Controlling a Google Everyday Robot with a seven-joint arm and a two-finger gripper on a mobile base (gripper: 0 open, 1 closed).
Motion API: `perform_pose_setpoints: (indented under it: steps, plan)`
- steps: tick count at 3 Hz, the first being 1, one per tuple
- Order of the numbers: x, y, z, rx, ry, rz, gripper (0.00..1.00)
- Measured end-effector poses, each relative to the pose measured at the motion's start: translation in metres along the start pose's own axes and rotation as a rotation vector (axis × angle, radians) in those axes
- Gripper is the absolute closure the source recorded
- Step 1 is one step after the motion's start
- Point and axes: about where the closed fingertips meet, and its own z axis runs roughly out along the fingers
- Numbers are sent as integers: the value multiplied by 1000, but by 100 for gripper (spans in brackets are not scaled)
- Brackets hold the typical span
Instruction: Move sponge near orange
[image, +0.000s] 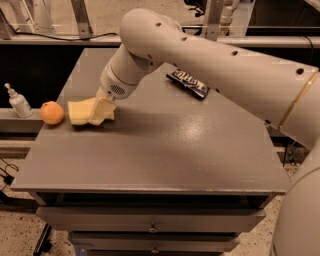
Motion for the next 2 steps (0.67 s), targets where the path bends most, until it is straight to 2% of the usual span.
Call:
perform_pose_setpoints:
  steps: [2]
  plan:
    - [1, 2, 5, -6, 9, -1, 12]
